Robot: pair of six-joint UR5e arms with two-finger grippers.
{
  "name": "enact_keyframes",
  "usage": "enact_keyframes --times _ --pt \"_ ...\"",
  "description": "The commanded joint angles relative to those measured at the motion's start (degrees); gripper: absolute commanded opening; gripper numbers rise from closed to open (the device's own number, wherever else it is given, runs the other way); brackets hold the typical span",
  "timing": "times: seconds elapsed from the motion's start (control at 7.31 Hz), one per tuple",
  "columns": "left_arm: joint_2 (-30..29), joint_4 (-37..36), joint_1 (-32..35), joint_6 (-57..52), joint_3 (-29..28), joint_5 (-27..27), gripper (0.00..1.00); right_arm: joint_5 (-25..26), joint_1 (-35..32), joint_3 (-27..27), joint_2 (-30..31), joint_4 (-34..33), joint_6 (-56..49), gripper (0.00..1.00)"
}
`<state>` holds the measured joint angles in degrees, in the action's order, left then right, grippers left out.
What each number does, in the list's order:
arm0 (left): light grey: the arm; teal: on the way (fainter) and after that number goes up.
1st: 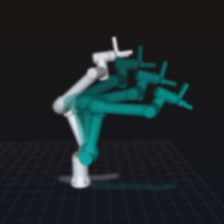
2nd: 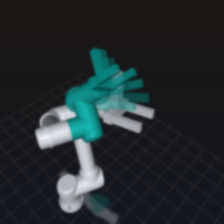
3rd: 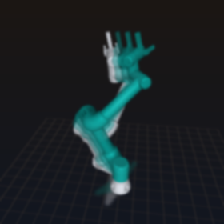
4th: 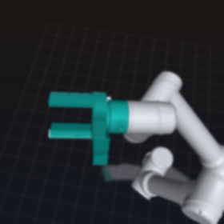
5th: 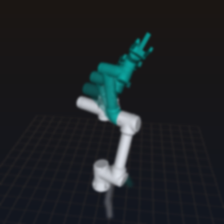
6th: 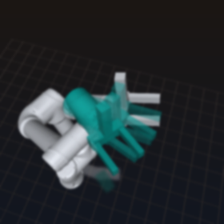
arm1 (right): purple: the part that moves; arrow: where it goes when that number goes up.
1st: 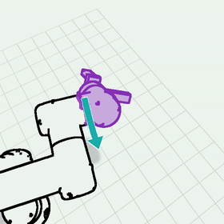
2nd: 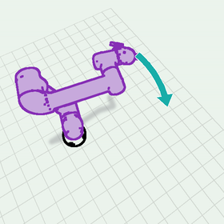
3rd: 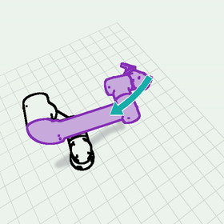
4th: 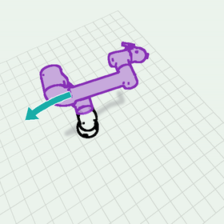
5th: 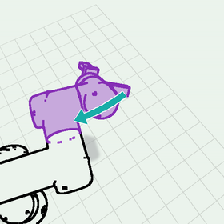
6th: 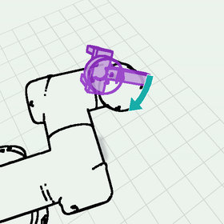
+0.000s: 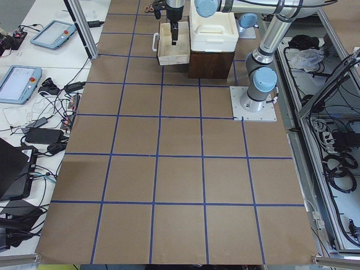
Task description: Put scissors in drawer and close it
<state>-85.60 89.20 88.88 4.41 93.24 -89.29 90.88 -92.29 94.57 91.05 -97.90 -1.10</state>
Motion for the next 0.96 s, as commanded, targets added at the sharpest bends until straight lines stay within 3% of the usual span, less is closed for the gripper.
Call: enact_keyframes --times 0.0,0.82 --pt "-0.26 0.36 -0.02 0.68 0.89 -0.18 1.0 0.0 0.01 0.0 -0.08 -0.01 -0.04 1.0" --pt "3.42 -2.36 -0.02 0.17 0.46 -0.17 1.0 0.35 0.01 0.0 0.01 0.08 -0.22 1.0"
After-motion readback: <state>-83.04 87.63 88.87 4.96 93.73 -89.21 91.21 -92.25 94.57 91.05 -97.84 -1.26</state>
